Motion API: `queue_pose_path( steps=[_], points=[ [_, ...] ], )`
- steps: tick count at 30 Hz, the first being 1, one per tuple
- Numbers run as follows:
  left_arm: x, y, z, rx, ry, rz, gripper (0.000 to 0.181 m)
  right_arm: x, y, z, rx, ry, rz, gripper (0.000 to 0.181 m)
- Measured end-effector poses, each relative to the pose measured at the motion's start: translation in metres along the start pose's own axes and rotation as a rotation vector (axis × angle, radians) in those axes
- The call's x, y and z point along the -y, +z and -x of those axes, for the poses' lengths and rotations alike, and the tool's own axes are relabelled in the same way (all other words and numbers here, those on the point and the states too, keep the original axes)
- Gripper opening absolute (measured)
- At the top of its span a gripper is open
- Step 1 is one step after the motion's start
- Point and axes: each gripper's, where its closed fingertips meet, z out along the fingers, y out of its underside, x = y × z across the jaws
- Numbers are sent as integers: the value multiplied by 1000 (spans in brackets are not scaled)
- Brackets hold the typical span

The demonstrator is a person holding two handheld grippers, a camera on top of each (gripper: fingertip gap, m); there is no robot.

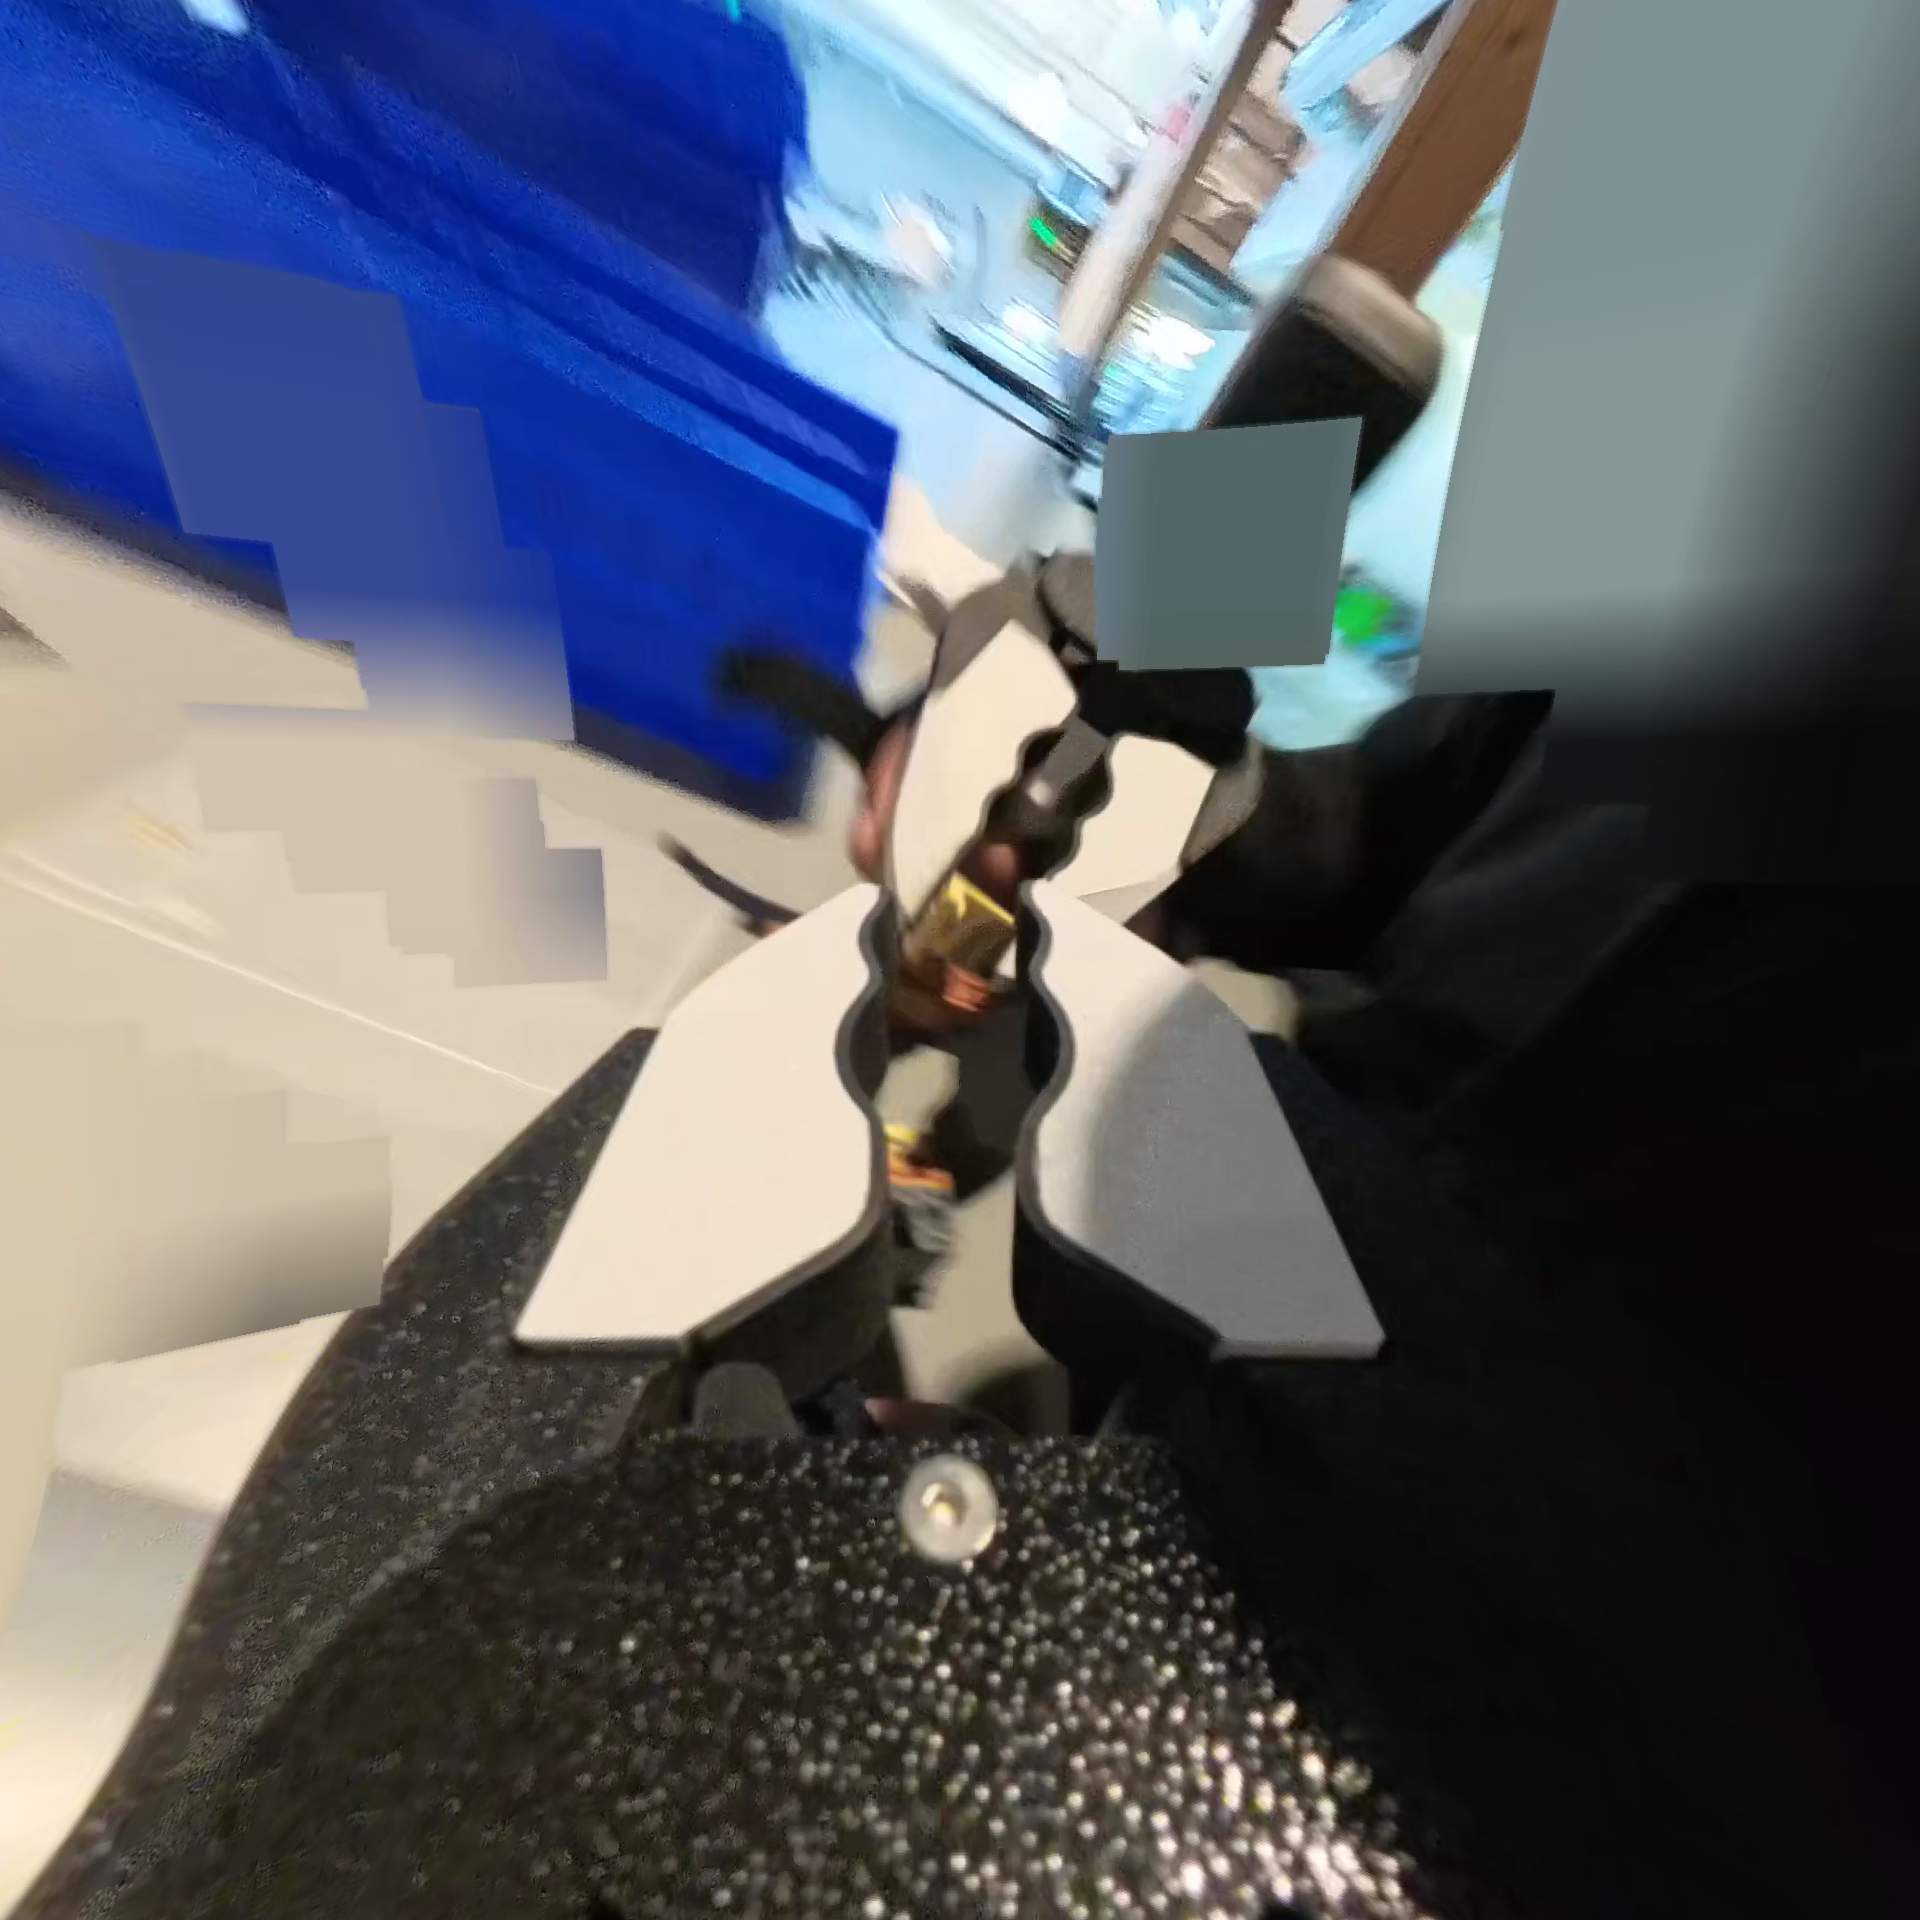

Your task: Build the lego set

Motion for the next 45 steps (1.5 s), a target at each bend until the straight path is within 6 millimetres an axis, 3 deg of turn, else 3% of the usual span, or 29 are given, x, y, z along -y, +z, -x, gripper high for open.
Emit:
queue_pose_path(
  steps=[3,6,12,17,26,35,45],
  points=[
    [13,-10,4,156,347,-19,21,9,-7,-3,89,252,-70,16],
    [5,-10,1,214,595,77,21,6,-10,-3,125,321,-48,16],
    [-7,-3,-11,216,930,125,19,-1,-10,26,321,432,41,16],
    [-14,-1,-22,124,937,127,23,-6,-12,42,424,476,100,16],
    [-29,3,-37,18,1024,156,22,-5,-13,54,518,567,116,16],
    [-40,7,-33,38,1124,197,21,-4,-14,57,542,585,118,16],
    [-38,7,-35,45,1155,180,16,-4,-13,56,539,590,114,16]
  ],
)
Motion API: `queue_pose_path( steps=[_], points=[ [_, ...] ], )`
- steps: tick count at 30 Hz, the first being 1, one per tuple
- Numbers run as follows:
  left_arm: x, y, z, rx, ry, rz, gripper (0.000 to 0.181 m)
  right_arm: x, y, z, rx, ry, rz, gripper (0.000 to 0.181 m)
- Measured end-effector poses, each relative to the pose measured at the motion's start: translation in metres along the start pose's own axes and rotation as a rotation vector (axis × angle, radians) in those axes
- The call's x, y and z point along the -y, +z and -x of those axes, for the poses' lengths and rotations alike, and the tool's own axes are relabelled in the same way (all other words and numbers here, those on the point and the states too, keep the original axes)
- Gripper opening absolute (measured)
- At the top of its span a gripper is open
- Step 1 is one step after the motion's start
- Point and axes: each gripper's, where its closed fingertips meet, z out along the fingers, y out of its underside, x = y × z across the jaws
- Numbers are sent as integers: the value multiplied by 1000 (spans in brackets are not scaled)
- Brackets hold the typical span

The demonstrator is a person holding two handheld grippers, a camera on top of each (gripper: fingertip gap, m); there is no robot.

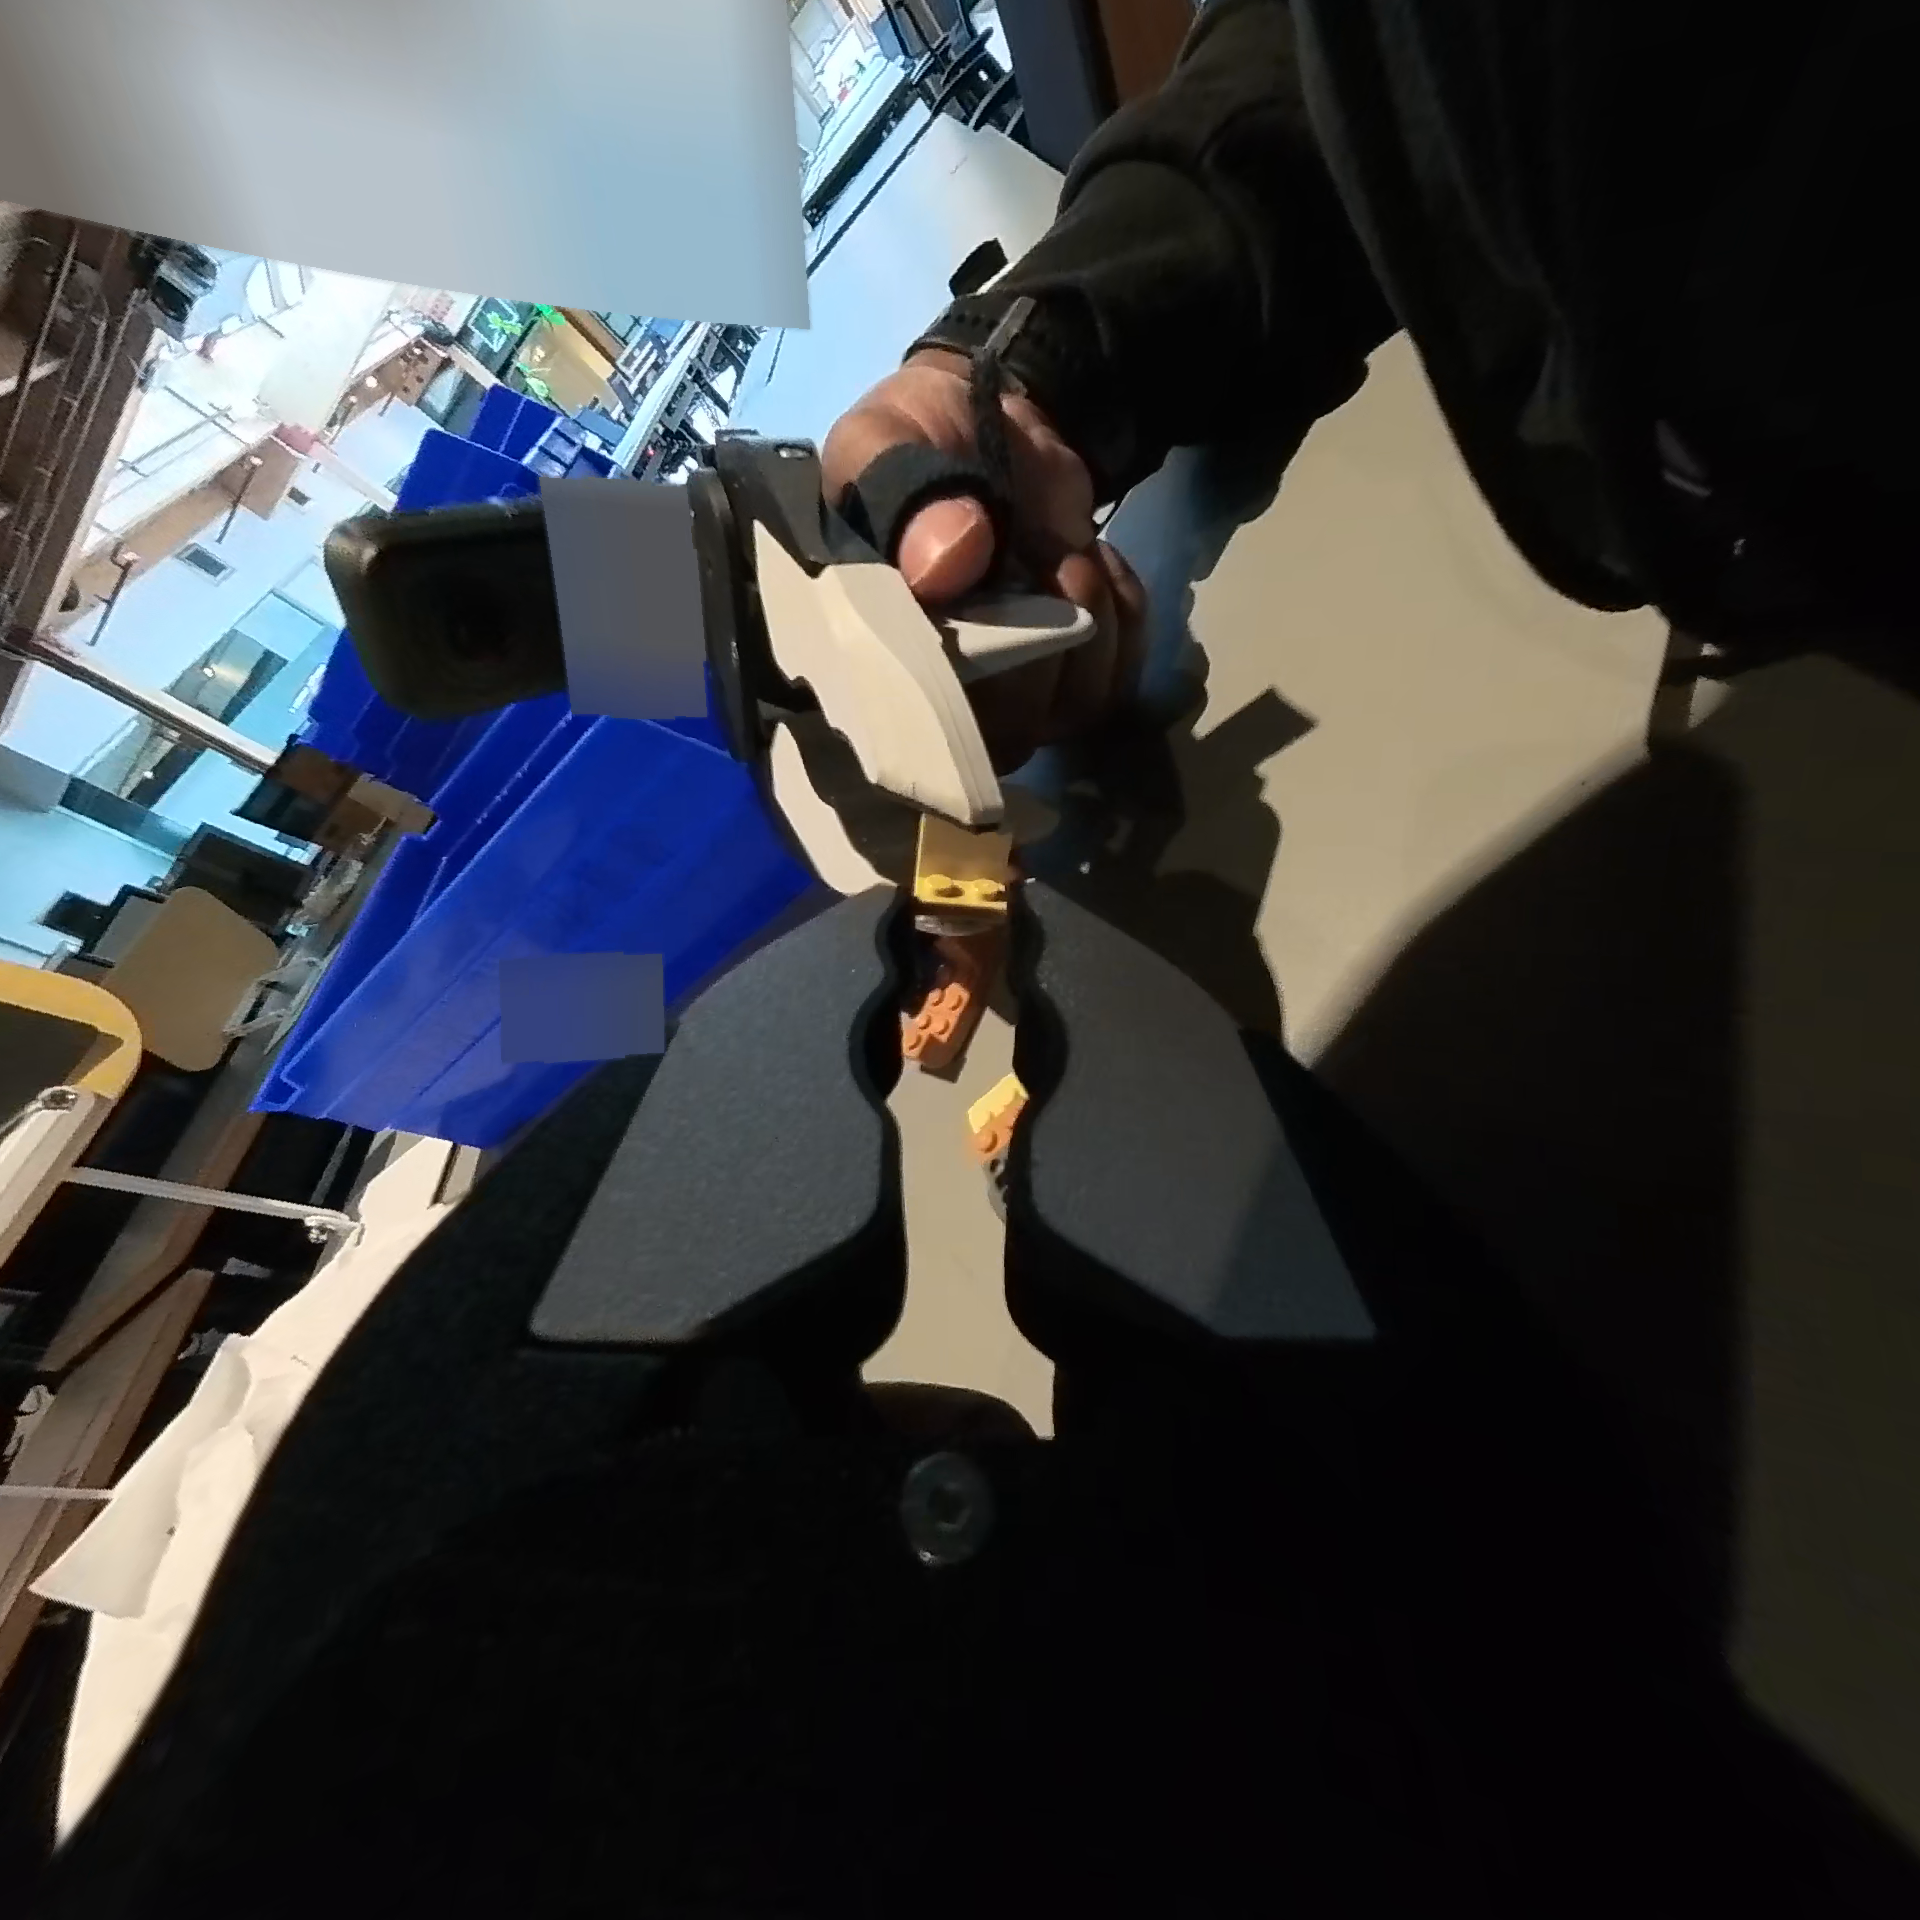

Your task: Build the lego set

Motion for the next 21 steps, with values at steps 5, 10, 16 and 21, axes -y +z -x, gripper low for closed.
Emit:
queue_pose_path(
  steps=[5,10,16,21],
  points=[
    [-1,-3,7,-3,-160,-8,15,15,-11,-8,-105,-104,-68,25],
    [-3,-4,25,14,-419,-19,15,33,-35,-19,-368,-418,-97,26],
    [-10,-2,27,-19,-593,-30,16,31,-27,-16,-409,-549,-69,26],
    [-9,-1,24,-56,-664,-37,15,31,-23,-17,-431,-604,-71,23]
  ],
)
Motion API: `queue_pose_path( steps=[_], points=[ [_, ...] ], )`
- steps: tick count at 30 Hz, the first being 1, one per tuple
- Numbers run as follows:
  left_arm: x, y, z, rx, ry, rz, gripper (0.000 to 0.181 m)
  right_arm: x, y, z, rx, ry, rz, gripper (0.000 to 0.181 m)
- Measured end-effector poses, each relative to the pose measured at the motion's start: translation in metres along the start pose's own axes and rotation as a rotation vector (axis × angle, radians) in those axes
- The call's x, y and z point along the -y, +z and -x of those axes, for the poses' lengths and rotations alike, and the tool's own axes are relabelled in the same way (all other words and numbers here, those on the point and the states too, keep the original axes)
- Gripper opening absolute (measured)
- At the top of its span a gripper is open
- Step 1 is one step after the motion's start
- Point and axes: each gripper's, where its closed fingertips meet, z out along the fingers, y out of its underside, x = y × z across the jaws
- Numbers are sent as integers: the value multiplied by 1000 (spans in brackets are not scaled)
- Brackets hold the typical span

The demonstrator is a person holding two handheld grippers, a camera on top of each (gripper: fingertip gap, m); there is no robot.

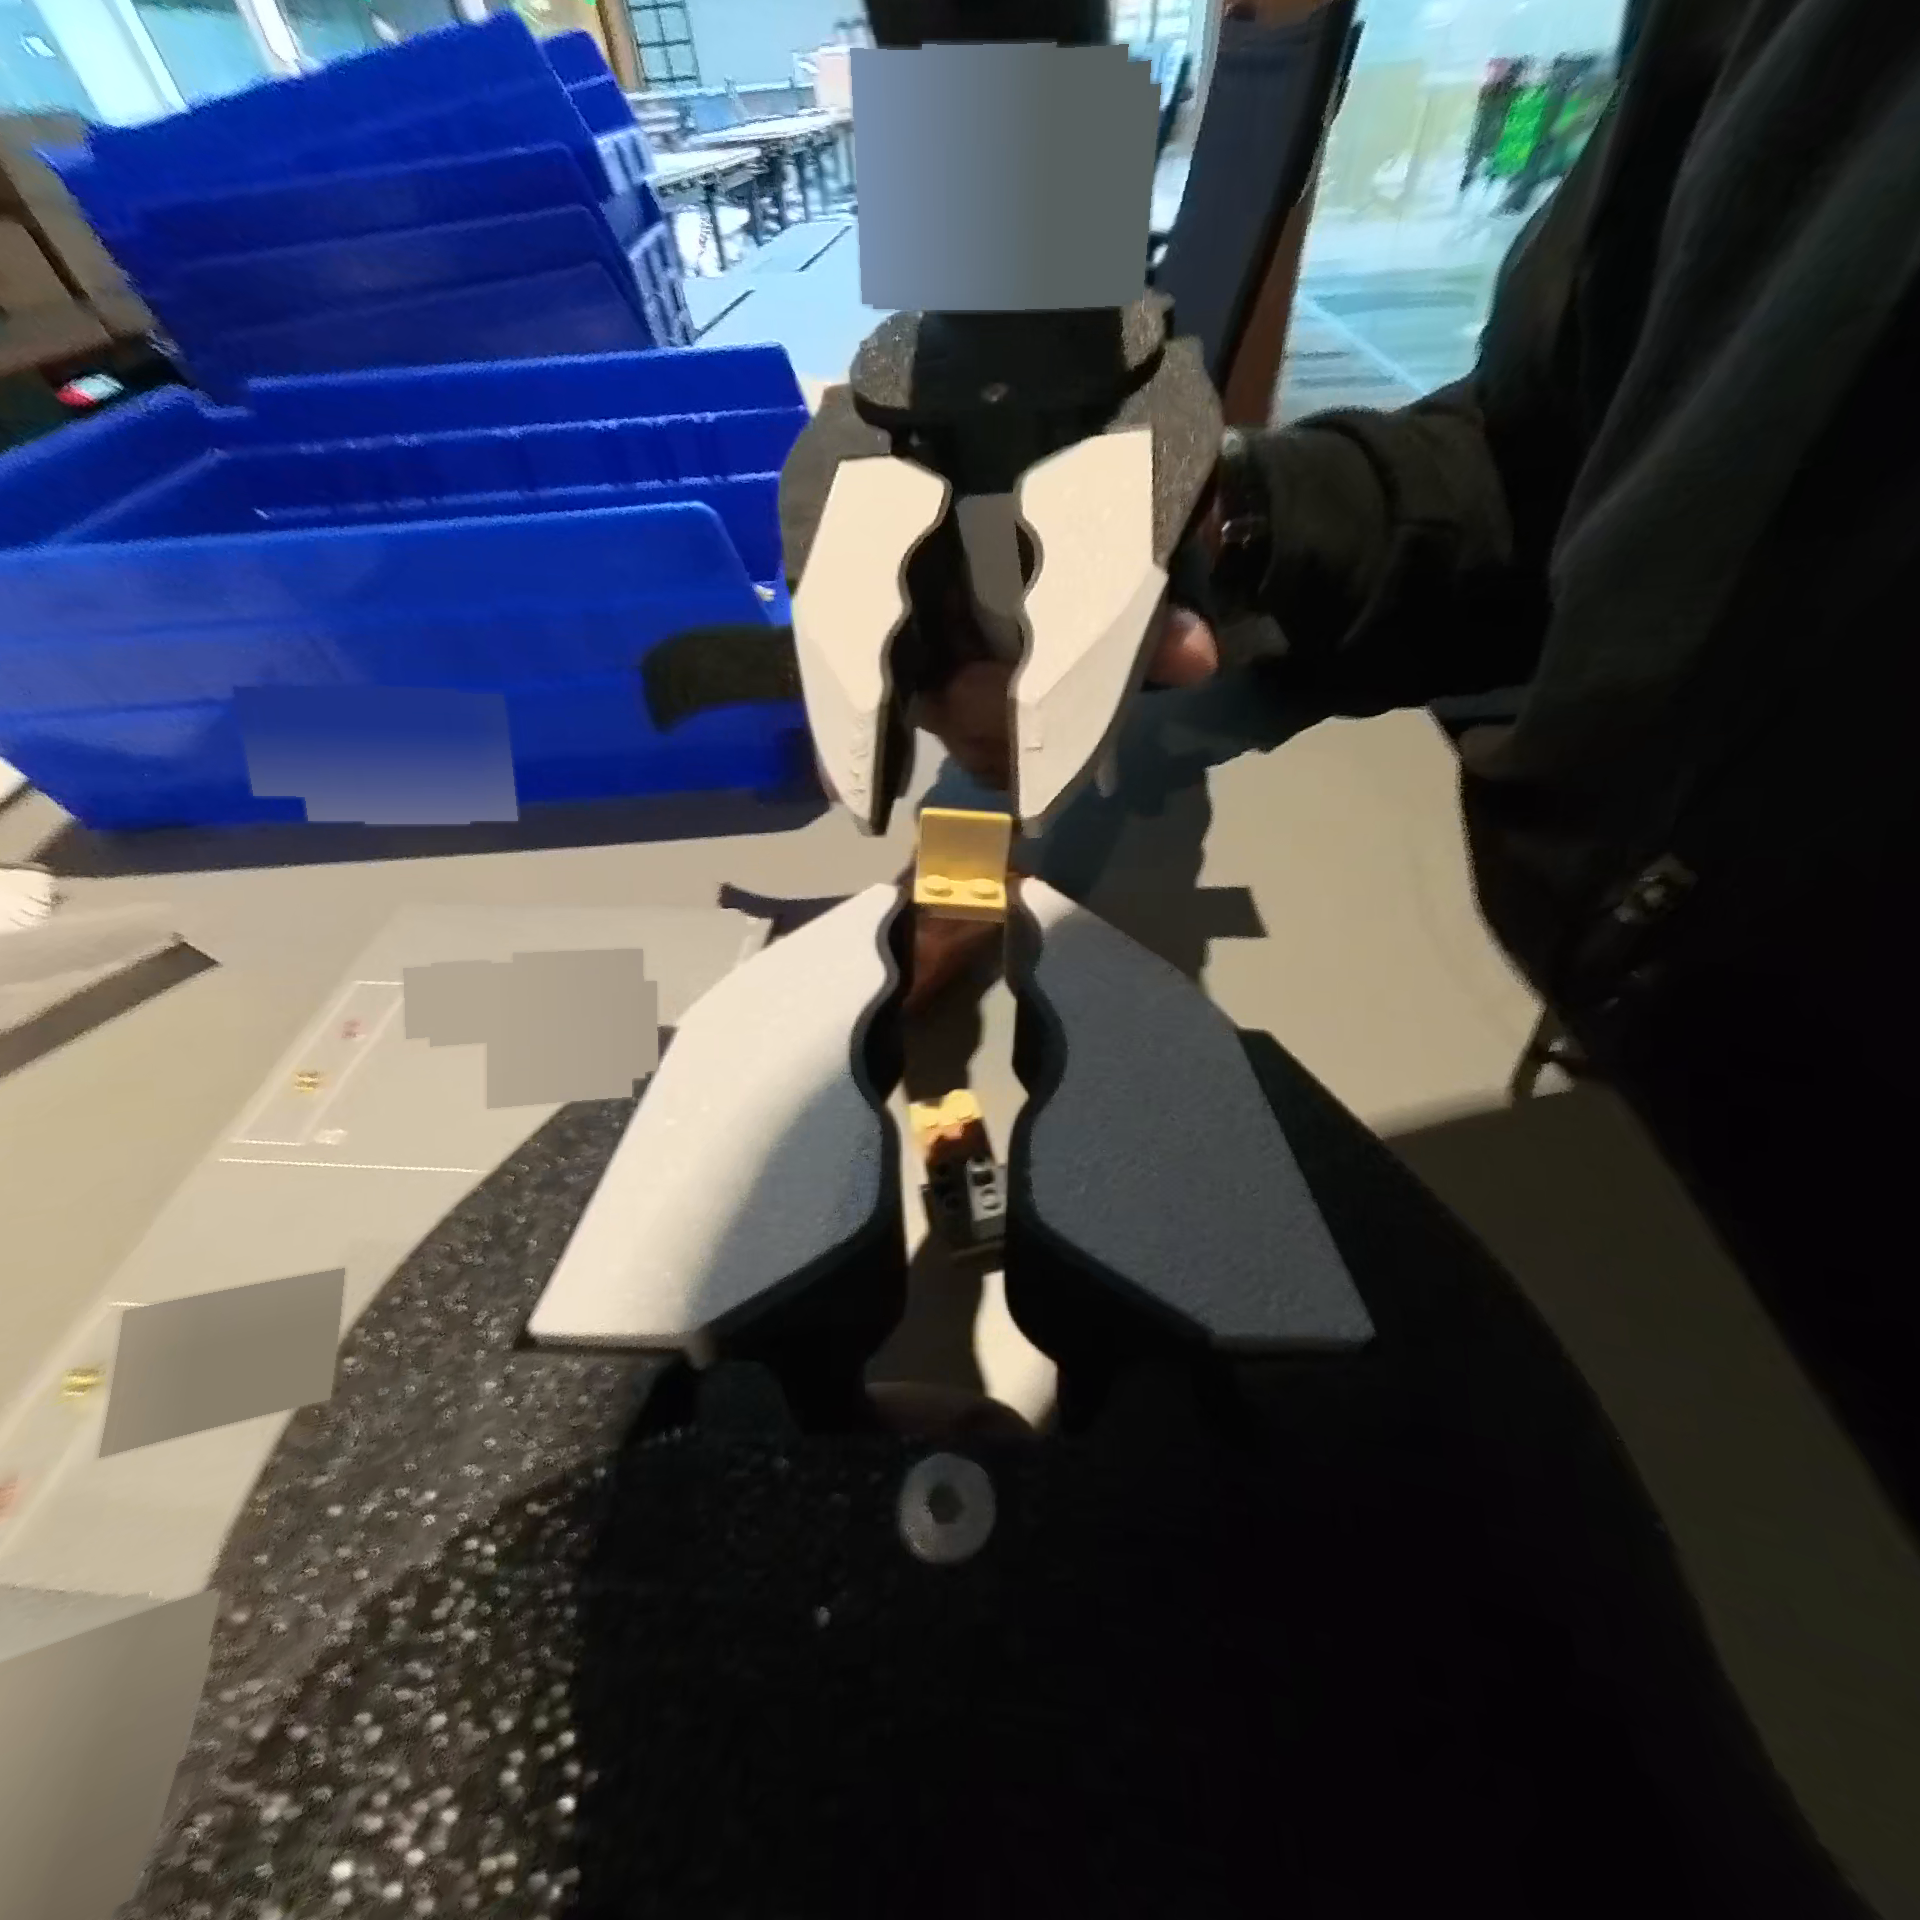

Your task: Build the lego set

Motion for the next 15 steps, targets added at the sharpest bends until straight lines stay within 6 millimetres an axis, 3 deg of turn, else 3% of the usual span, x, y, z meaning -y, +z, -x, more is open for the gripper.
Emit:
queue_pose_path(
  steps=[5,15],
  points=[
    [6,-2,-2,-49,-109,-46,16,2,2,4,-2,-61,-8,22],
    [4,1,-6,-68,-109,-30,16,3,4,10,31,-48,-23,19]
  ],
)
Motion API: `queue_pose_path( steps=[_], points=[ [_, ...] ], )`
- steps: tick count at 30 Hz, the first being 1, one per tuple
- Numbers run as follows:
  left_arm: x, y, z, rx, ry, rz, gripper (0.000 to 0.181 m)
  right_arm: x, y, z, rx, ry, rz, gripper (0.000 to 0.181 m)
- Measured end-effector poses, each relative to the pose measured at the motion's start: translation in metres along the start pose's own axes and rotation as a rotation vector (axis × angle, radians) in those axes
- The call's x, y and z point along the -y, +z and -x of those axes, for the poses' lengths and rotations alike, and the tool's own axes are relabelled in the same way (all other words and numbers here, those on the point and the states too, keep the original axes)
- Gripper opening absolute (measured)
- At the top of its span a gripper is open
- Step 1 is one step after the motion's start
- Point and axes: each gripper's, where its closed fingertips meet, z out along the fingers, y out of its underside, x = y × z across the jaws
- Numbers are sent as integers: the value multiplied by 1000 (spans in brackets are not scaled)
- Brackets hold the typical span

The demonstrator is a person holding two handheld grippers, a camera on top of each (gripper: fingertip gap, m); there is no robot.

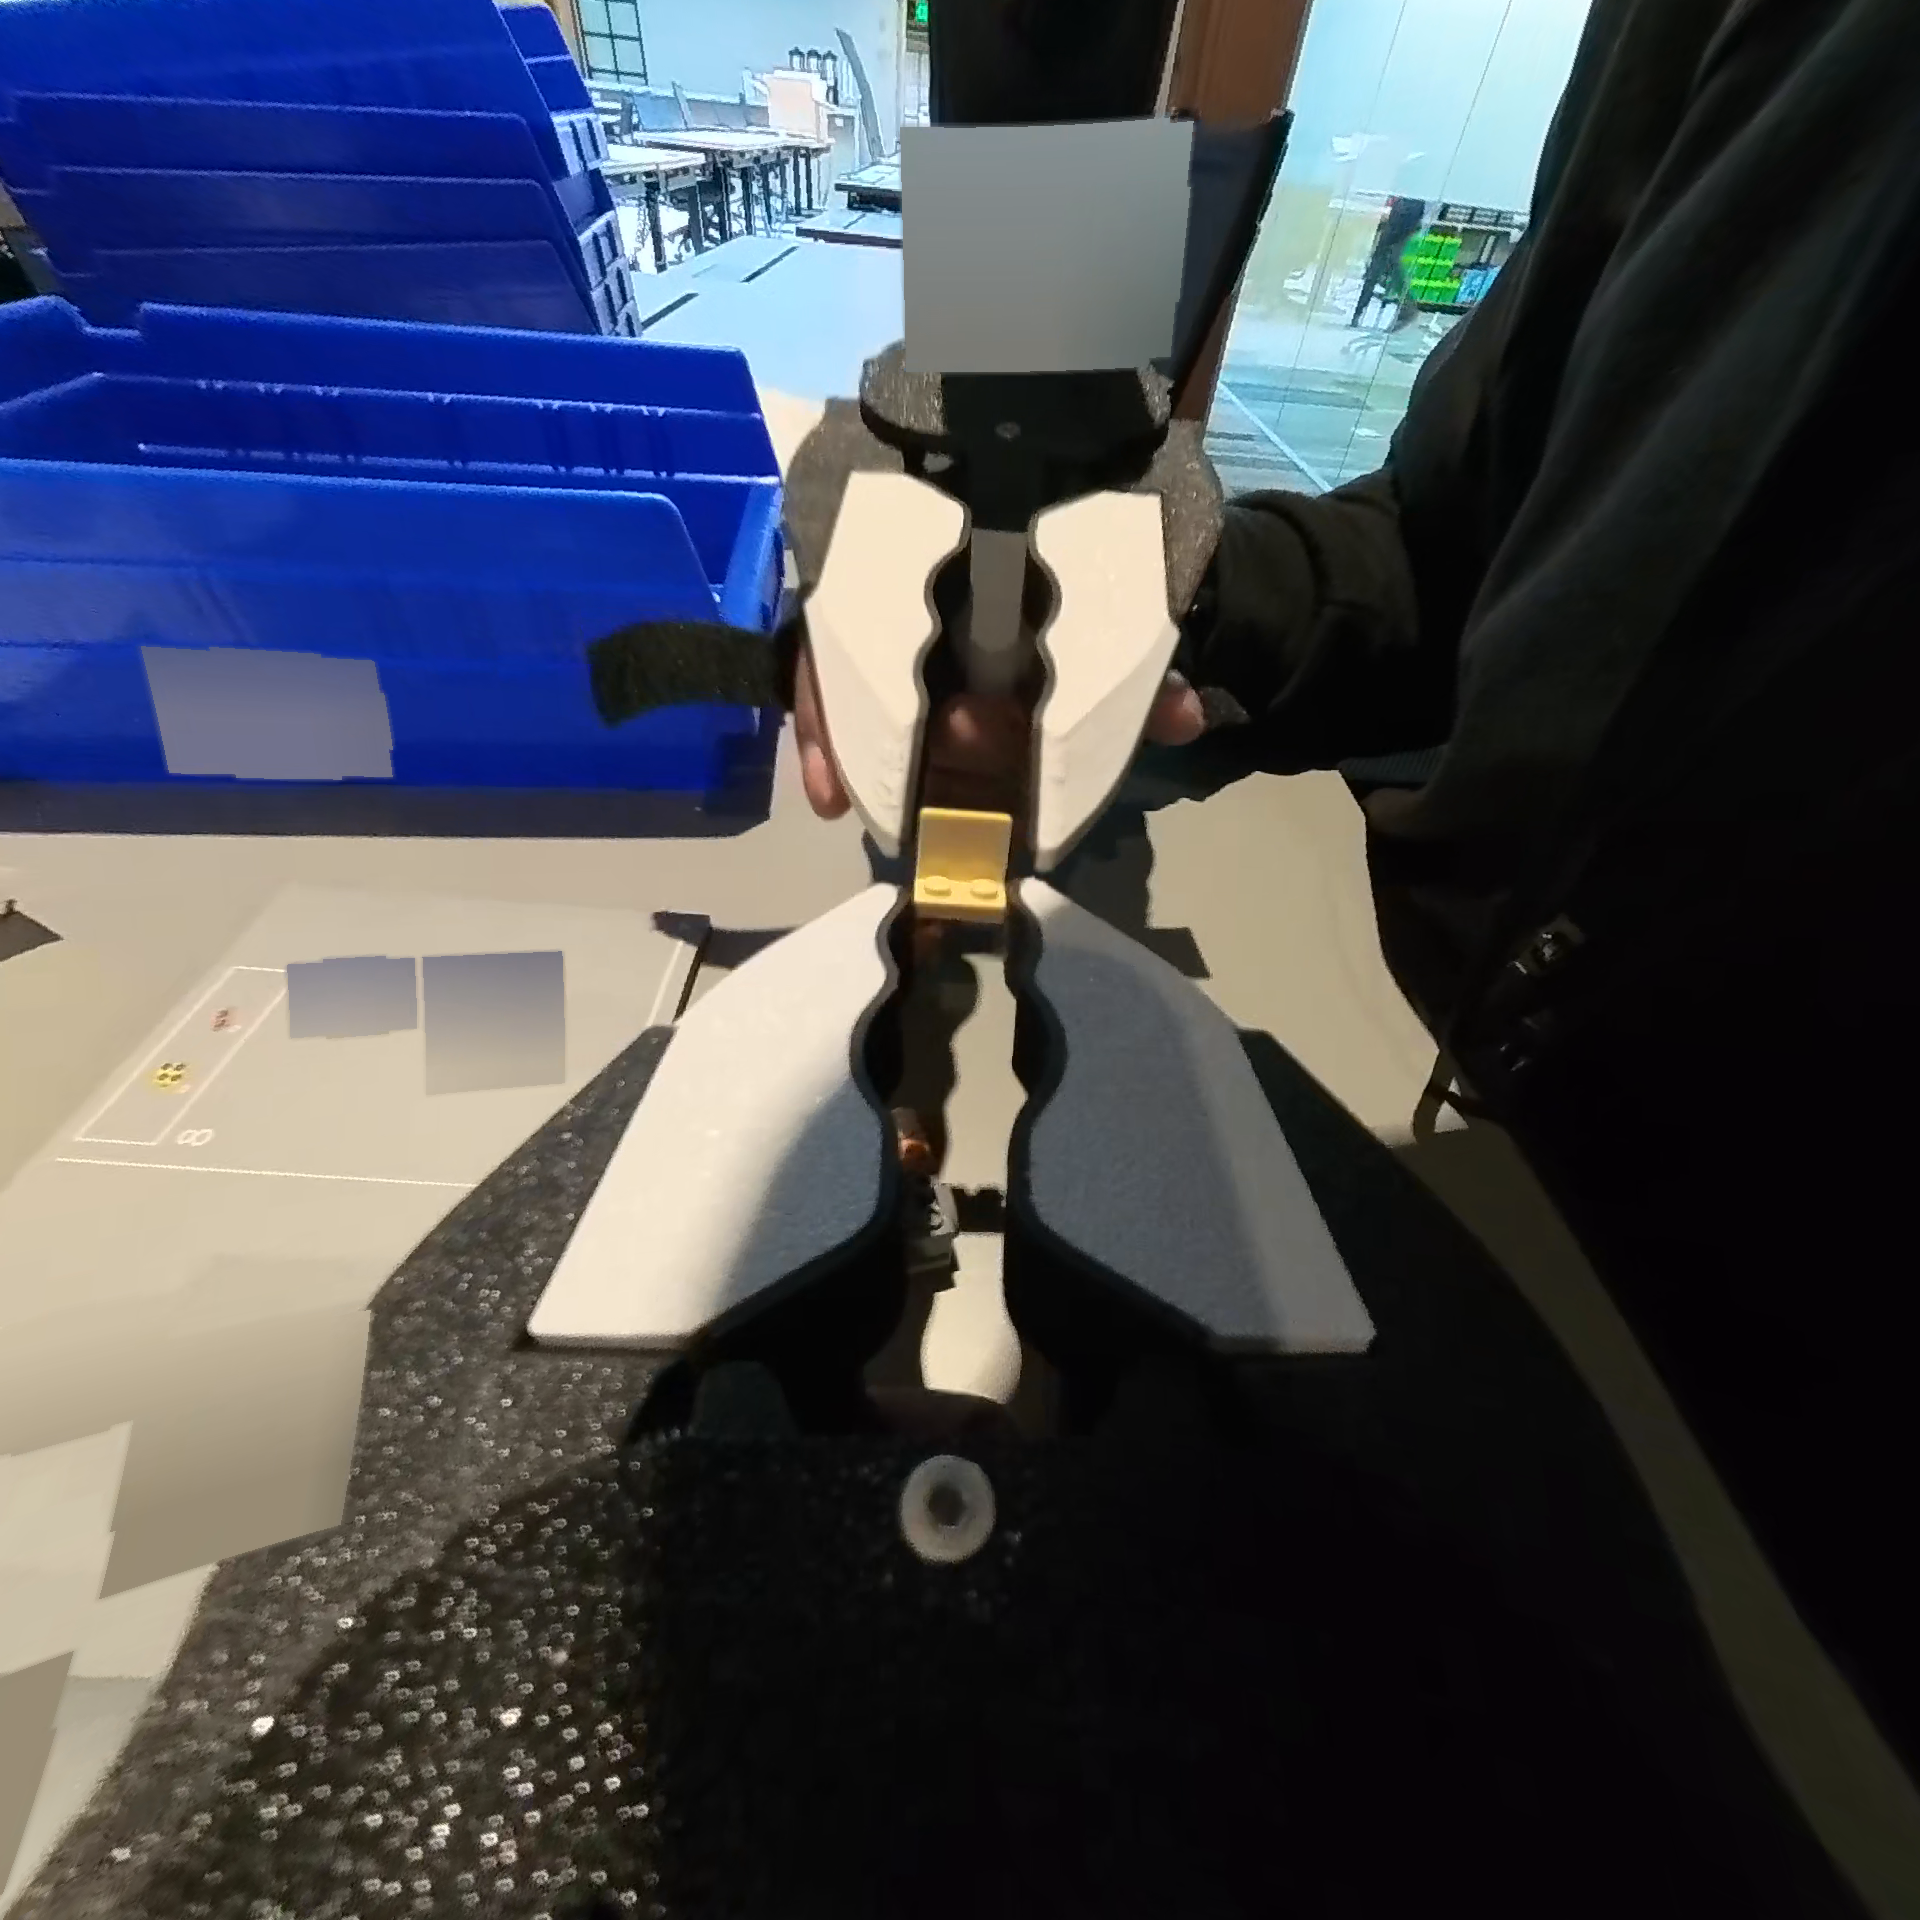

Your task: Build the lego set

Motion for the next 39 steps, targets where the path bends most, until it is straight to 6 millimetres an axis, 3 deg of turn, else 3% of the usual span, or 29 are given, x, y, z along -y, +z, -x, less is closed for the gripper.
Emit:
queue_pose_path(
  steps=[11,16,21,25,39],
  points=[
    [-3,-2,0,5,27,28,17,-2,2,-1,4,30,10,15],
    [-39,-21,22,111,3,285,32,-2,-3,-9,-29,54,11,16],
    [-72,-8,16,113,-37,466,34,-10,0,-11,-47,43,60,15],
    [-81,-6,19,159,20,540,26,-18,3,-11,-54,37,107,15],
    [-64,-2,17,140,103,443,21,-42,7,-11,-51,69,249,15]
  ],
)
